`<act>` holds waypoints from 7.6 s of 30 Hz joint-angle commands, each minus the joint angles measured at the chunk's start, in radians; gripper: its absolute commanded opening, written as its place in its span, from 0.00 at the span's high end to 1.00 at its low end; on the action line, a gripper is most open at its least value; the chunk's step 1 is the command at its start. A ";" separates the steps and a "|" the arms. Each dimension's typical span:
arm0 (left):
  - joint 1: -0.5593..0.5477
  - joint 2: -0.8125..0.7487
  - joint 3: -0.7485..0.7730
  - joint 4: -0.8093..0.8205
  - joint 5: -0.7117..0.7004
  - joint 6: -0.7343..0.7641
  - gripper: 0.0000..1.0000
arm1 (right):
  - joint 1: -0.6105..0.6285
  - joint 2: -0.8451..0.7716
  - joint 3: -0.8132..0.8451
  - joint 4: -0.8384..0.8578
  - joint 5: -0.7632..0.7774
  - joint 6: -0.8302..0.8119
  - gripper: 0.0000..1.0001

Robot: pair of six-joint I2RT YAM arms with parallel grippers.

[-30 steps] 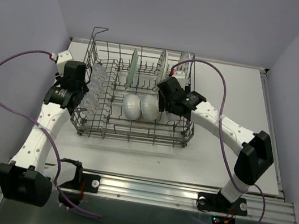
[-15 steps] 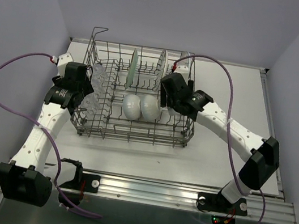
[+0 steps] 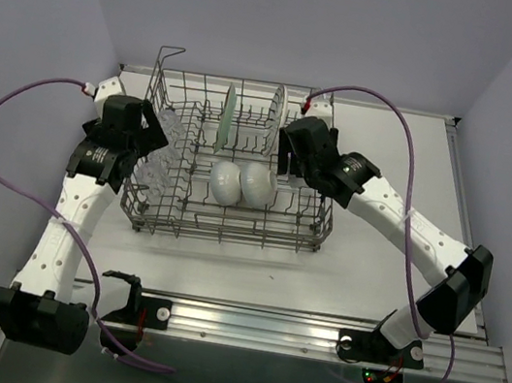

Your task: Unload the mixed dishes from the dish rack

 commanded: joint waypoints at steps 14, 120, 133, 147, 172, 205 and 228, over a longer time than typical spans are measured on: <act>-0.086 -0.118 0.076 0.450 0.792 0.025 0.01 | -0.153 -0.312 -0.088 0.451 -0.807 0.156 0.99; -1.062 1.186 1.345 -0.002 0.349 0.422 0.01 | -0.274 -0.539 -0.102 0.289 0.180 0.072 0.00; -0.939 0.732 0.900 0.007 0.040 0.277 0.01 | -0.274 -0.437 0.013 0.248 0.267 0.030 0.00; -0.507 0.101 0.389 -0.053 -0.196 0.059 0.01 | -0.283 -0.354 -0.051 0.209 -0.185 -0.017 0.00; 0.040 0.076 0.058 -0.007 0.068 0.232 0.34 | -0.012 -0.003 -0.133 0.203 -0.361 0.009 0.00; 0.041 0.018 0.001 0.070 -0.055 0.295 0.90 | 0.088 0.238 0.038 0.182 -0.126 0.009 0.00; 0.041 0.007 -0.010 0.076 -0.072 0.293 0.94 | 0.115 0.298 0.079 0.085 0.009 0.096 0.09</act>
